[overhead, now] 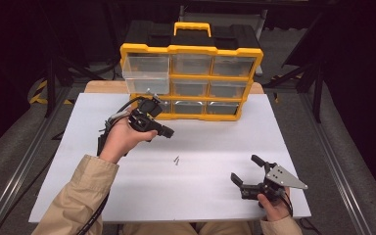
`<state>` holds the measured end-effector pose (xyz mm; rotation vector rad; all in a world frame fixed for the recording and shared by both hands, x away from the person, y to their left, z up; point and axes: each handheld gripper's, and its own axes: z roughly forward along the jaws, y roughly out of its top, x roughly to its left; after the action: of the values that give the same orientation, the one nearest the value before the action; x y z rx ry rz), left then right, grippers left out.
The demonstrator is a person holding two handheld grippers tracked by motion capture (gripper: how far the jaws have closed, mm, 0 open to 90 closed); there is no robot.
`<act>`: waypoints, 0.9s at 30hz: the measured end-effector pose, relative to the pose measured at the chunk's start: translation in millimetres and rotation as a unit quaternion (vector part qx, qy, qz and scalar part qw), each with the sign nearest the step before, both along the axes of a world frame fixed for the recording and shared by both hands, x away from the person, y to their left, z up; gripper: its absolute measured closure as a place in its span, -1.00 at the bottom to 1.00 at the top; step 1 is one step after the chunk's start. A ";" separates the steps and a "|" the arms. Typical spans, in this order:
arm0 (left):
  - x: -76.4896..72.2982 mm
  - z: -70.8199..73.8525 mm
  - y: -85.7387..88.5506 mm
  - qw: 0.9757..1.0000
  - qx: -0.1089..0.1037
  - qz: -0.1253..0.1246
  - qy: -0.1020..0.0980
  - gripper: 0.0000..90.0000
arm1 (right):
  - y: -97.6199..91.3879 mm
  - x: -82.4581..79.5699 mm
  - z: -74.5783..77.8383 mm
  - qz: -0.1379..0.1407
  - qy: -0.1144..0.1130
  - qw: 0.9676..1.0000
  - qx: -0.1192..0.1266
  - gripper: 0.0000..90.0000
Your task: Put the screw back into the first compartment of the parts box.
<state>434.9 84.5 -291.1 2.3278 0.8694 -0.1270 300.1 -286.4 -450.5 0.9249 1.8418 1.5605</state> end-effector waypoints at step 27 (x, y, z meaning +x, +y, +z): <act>10.3 127.2 5.3 1.000 0.019 0.005 -0.009 0.96 | -0.8 -0.1 0.5 0.000 0.001 1.000 0.005 -0.97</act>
<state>445.2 89.8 -163.9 2.3560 0.8811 -0.0847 300.1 -287.1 -450.1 0.9327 1.8364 1.5707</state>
